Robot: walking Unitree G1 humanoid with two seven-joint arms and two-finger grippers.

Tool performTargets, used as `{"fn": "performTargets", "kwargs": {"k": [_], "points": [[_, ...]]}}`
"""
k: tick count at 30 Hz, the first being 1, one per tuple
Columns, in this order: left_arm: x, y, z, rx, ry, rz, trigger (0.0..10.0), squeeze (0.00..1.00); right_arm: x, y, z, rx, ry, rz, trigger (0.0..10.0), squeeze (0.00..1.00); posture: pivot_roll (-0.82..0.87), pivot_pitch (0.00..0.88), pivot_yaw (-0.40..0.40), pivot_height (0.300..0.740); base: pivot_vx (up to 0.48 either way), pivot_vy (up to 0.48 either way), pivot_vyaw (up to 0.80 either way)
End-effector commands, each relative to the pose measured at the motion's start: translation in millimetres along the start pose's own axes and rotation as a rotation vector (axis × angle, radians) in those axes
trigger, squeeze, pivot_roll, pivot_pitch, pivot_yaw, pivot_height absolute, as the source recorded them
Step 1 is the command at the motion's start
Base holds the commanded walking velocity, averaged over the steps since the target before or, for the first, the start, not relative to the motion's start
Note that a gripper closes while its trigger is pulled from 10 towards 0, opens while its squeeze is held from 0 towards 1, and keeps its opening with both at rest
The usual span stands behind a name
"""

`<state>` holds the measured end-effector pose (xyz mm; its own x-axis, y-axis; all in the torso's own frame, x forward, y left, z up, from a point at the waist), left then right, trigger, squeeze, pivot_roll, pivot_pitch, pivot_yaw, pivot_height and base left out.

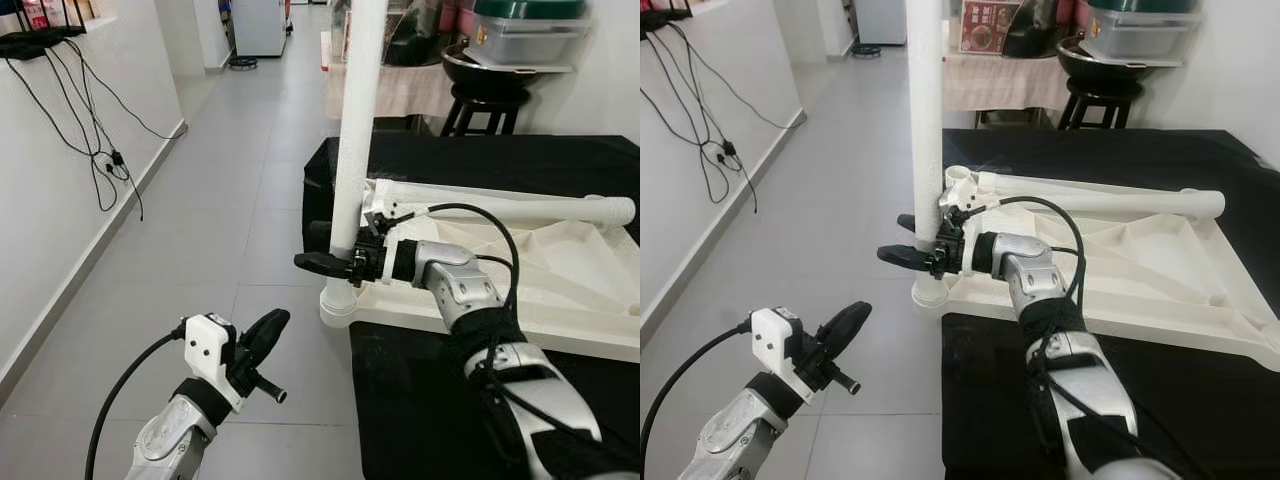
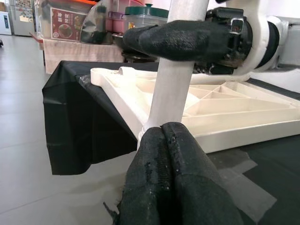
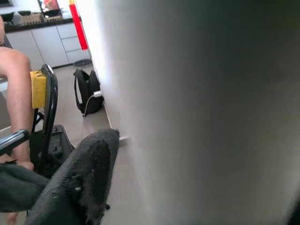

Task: Building children table

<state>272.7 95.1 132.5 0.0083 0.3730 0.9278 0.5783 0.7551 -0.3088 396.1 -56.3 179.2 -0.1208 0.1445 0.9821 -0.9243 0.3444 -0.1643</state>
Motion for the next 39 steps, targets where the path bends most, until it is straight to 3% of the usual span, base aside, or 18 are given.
{"fn": "performTargets", "kwargs": {"k": [1, 5, 8, 12, 16, 17, 19, 20, 21, 22, 25, 27, 31, 32, 34, 35, 36, 39], "points": [[-1.4, -4.3, 1.0, -0.015, 0.018, -0.053, 10.0, 0.0, -16.7, 5.8, -1.7, 0.024, 0.061, -0.033, 0.0, 0.0, 0.09, 0.0, -0.049, 0.74, 0.0, 0.0, 0.0], [-3.1, -8.9, 0.0, -0.027, 0.027, -0.08, 10.0, 0.0, -29.1, 1.4, 5.8, -0.015, 0.104, -0.049, 0.0, 0.0, 0.09, 0.0, -0.051, 0.74, 0.0, 0.0, 0.0], [-2.9, -8.9, 0.1, -0.023, 0.023, -0.078, 10.0, 0.0, -30.5, 0.0, 8.0, -0.025, 0.104, -0.052, 0.0, 0.0, 0.09, 0.0, -0.053, 0.74, 0.0, 0.0, 0.0], [-1.3, -7.0, 1.2, -0.007, 0.008, -0.061, 10.0, 0.0, -40.2, -6.2, 25.7, -0.09, 0.097, -0.064, 0.0, 0.0, 0.08, 0.0, -0.05, 0.74, 0.0, 0.0, 0.0], [-1.1, -6.7, 1.4, -0.004, 0.006, -0.059, 10.0, 0.0, -41.7, -7.1, 28.5, -0.098, 0.094, -0.066, 0.0, 0.0, 0.08, 0.0, -0.05, 0.74, 0.0, 0.0, 0.0], [-0.4, -6.3, 3.3, 0.001, 0.002, -0.053, 10.0, 0.0, -64.7, -15.6, 33.6, -0.284, 0.193, -0.072, 0.0, 0.0, 0.05, 0.0, -0.056, 0.74, 0.0, 0.0, 0.0], [-0.4, -6.3, 3.3, 0.001, 0.002, -0.053, 10.0, 0.0, -64.7, -15.6, 33.6, -0.284, 0.193, -0.072, 0.0, 0.0, 0.05, 0.0, -0.056, 0.74, 0.0, 0.0, 0.0], [0.5, -4.4, 5.5, 0.012, -0.003, -0.043, 10.0, 0.0, -89.4, -13.3, 39.9, -0.6, 0.273, -0.171, 0.0, 0.0, 0.02, 0.0, -0.044, 0.74, 0.0, 0.0, 0.0], [0.9, -2.3, 6.1, 0.016, -0.003, -0.04, 10.0, 0.0, -97.4, -1.0, 52.2, -0.79, 0.327, -0.184, 0.0, 0.0, 0.0, 0.0, -0.012, 0.74, 0.0, 0.0, 0.0], [-0.2, -2.4, 4.4, 0.007, 0.005, -0.041, 10.0, 0.0, -98.6, 5.1, 64.4, -0.894, 0.348, -0.212, 0.0, 0.0, -0.03, 0.0, 0.005, 0.74, 0.0, 0.0, 0.0], [-1.2, -2.9, 2.8, 0.0, 0.011, -0.045, 10.0, 0.0, -96.3, 7.7, 65.5, -0.906, 0.337, -0.221, 0.0, 0.0, -0.03, 0.0, 0.005, 0.74, 0.0, 0.0, 0.0], [-3.1, -4.1, 0.6, -0.023, 0.024, -0.037, 10.0, 0.0, -90.3, -6.1, 69.0, -0.881, 0.339, -0.14, 0.0, 0.0, -0.02, 0.0, -0.012, 0.74, 0.0, 0.0, 0.0], [-3.2, -3.7, 0.4, -0.023, 0.022, -0.034, 10.0, 0.0, -89.6, -10.0, 69.8, -0.879, 0.343, -0.134, 0.0, 0.0, -0.02, 0.0, -0.015, 0.74, 0.0, 0.0, 0.0], [-2.7, -2.8, 0.2, -0.016, 0.015, -0.029, 10.0, 0.0, -88.1, -12.8, 69.2, -0.876, 0.354, -0.12, 2.4, 0.0, -0.02, 0.0, -0.017, 0.74, 0.0, 0.0, 0.0], [-2.7, -2.8, 0.2, -0.016, 0.015, -0.029, 10.0, 0.0, -88.1, -12.8, 69.2, -0.876, 0.354, -0.12, 2.4, 0.0, -0.02, 0.0, -0.017, 0.74, 0.0, 0.0, 0.0], [-2.6, -1.9, -0.1, -0.009, 0.01, -0.028, 10.0, 0.0, -84.4, -13.8, 64.9, -0.859, 0.336, -0.127, 10.0, 0.0, -0.01, 0.0, -0.019, 0.74, 0.0, 0.0, 0.0], [-2.7, -0.9, -0.5, -0.005, 0.008, -0.028, 10.0, 0.0, -69.3, -14.1, 57.9, -0.854, 0.298, -0.141, 10.0, 1.0, -0.01, 0.0, -0.021, 0.74, 0.0, 0.0, 0.0], [-2.9, -0.7, -0.7, -0.006, 0.009, -0.028, 10.0, 0.0, -63.5, -14.7, 55.8, -0.854, 0.283, -0.145, 10.0, 1.0, -0.01, 0.0, -0.021, 0.74, 0.0, 0.0, 0.0]]}}
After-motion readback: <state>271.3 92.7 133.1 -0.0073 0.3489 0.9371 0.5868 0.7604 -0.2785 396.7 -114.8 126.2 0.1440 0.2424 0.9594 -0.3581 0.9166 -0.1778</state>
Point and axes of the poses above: a point about 5 cm out from each wrist's last joint towards the gripper, its own z axis pointing back from the gripper into the wrist, its own x axis along the axis of the wrist's last joint, y = z × x, the point moved 6 cm from there along -z, pointing out of the wrist towards the gripper, and after that the axes turned 12 degrees about z, right-handed, at the moved point
